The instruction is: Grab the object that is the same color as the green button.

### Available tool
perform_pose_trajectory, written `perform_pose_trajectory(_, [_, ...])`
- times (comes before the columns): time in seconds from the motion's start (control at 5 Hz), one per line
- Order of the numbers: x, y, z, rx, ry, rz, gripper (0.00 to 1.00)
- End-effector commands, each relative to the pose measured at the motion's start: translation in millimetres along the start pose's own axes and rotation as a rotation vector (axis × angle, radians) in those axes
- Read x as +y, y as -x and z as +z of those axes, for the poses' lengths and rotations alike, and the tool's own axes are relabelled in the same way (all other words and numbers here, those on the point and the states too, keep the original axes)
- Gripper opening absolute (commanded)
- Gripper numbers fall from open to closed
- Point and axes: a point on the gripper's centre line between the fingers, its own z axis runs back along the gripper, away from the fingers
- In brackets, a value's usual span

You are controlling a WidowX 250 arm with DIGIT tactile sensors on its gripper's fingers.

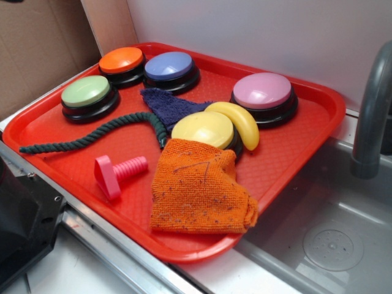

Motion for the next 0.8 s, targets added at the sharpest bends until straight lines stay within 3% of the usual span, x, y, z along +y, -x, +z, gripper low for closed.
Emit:
perform_pose_trajectory(0.0, [0,0,0,0.0,0.0,0.0,1.0])
perform_pose_trajectory(0.2, [6,-6,-12,-0.034,0.007,-0.011,1.0])
perform_pose_trajectory(0.4, [15,-13,-31,-0.082,0.066,-0.028,1.0])
perform_pose_trajectory(0.6, [21,-21,-56,-0.09,0.108,-0.05,1.0])
